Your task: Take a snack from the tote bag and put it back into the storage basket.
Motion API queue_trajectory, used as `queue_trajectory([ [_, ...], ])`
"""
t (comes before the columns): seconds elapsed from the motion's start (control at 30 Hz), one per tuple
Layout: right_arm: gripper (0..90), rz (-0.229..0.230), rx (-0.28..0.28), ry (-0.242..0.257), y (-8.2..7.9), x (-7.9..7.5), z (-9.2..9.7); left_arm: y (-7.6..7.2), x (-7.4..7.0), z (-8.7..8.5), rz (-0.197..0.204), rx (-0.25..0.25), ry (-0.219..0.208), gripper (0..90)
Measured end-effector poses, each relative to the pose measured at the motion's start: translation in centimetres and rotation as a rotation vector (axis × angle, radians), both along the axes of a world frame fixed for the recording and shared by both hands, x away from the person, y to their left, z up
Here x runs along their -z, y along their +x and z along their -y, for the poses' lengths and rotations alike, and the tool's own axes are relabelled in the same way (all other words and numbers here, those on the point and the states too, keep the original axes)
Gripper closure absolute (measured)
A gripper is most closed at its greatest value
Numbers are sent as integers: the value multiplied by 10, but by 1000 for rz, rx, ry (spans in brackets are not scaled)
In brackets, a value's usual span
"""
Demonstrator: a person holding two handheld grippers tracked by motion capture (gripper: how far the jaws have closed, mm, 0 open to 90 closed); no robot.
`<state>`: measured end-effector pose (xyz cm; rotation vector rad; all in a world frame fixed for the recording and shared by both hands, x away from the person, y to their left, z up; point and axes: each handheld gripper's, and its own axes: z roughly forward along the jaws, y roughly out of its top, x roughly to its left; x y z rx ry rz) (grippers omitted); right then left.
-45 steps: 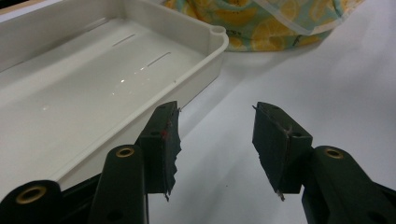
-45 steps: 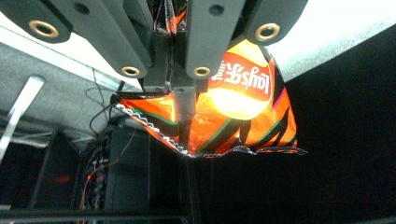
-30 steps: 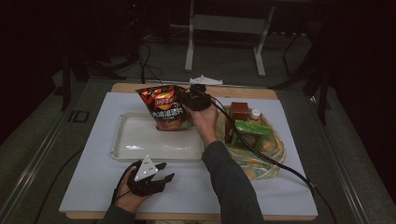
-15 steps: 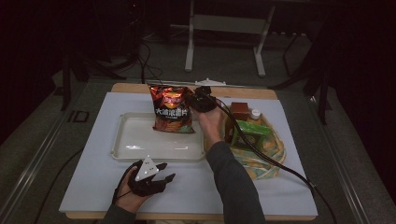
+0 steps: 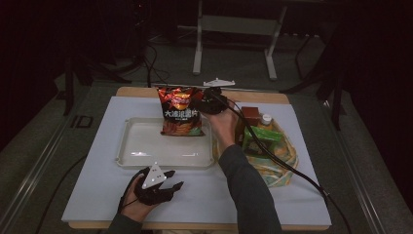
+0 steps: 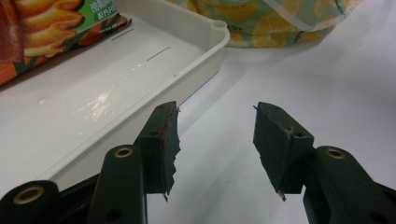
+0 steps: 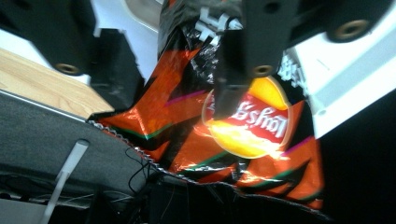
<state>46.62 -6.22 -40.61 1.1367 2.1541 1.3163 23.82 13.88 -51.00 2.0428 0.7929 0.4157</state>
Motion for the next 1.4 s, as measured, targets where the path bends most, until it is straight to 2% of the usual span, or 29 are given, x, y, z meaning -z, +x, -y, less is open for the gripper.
queue_trajectory([
  [0.17,457,8,18,-1,-3,-5,3,0,0,0,1,2,4,494],
  [0.3,454,35,12,-10,-10,-10,3,1,1,1,0,1,5,494],
  [0.43,468,37,-1,-23,-17,-10,1,1,1,1,1,1,9,494],
  [0.63,484,49,-76,-4,-36,-11,-4,2,2,3,-1,2,20,494],
  [0.83,484,38,-126,5,-52,-15,-3,3,2,4,0,7,27,494],
  [1.07,485,42,-154,-36,-64,-20,3,2,1,4,12,0,26,494],
  [1.17,485,27,-169,-51,-70,-20,4,3,1,3,12,-2,28,494],
  [1.33,482,6,-224,-117,-77,-14,0,3,1,4,10,5,32,494],
  [1.4,482,10,-239,-135,-80,-13,-1,3,1,5,8,4,29,495],
])
